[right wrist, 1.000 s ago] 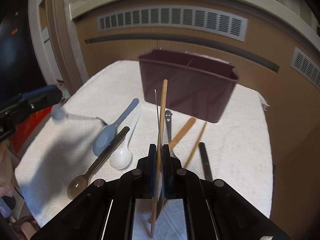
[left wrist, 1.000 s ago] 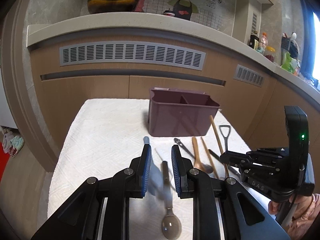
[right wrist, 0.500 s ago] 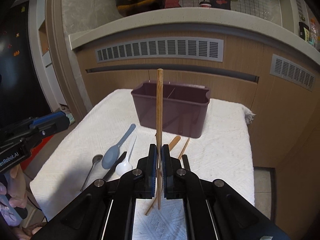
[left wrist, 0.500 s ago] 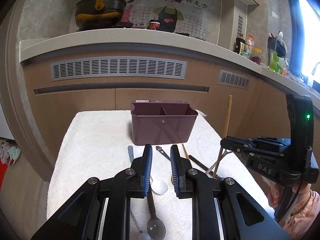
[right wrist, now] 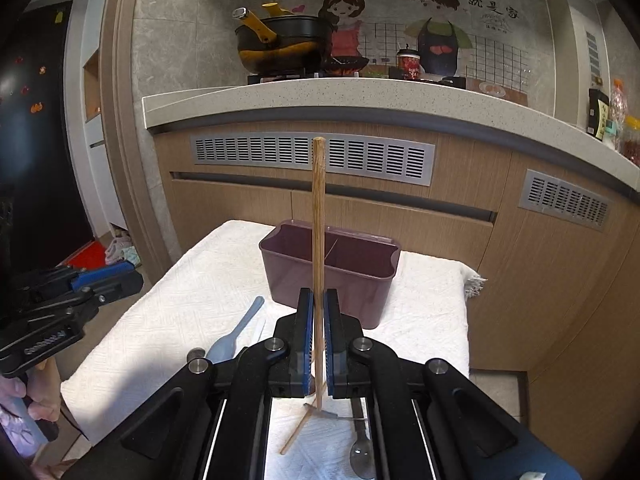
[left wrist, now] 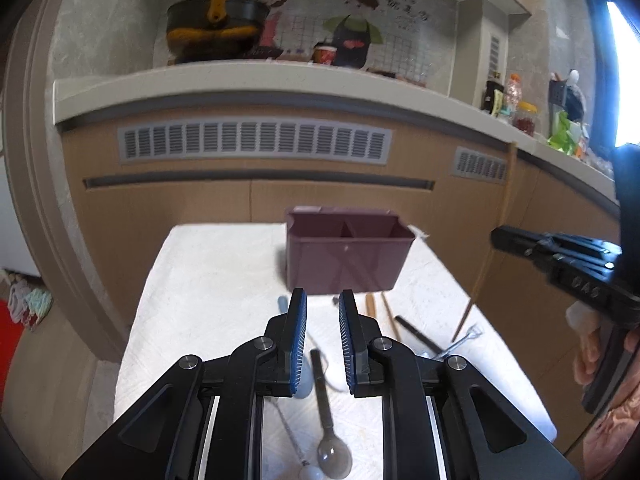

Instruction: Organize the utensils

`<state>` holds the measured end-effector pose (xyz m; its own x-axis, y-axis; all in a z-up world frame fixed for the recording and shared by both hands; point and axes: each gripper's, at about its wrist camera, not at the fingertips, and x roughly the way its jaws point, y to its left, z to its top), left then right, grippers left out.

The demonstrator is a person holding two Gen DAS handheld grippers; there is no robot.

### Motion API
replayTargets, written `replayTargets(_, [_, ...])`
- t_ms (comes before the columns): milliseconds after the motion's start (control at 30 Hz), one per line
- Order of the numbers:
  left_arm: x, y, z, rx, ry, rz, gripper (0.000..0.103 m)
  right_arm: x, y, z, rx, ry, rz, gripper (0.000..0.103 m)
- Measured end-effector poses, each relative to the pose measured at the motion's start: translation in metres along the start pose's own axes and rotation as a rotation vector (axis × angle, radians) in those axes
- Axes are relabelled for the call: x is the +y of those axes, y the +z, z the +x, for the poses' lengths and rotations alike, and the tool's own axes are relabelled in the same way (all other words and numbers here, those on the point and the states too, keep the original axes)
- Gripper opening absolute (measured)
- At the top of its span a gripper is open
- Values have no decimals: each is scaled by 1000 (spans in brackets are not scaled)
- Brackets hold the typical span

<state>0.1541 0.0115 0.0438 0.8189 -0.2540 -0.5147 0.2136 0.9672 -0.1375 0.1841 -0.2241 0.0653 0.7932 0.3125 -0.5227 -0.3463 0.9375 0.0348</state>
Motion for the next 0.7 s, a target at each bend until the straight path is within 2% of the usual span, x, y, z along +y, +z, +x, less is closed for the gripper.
replayTargets(133, [9, -24, 26, 114, -35, -28, 18, -4, -3, 5, 33, 18, 23, 4])
replayTargets(267, [5, -53, 48, 211, -82, -1, 19, -7, -11, 10, 59, 15, 38, 4])
replayTargets(367, [1, -74, 58, 276, -88, 8, 24, -10, -16, 13, 72, 16, 48, 4])
replayTargets(467, [10, -94, 51, 288, -70, -41, 33, -11, -21, 12, 71, 3, 52, 4])
replayTargets(533, [15, -107, 42, 306, -64, -77, 45, -11, -24, 12, 75, -1, 50, 4])
replayTargets(600, [15, -119, 32, 318, -58, -89, 46, -11, -27, 13, 85, 1, 54, 4])
replayTargets(700, [8, -127, 16, 309, -69, -53, 46, -11, -30, 12, 90, 8, 63, 4])
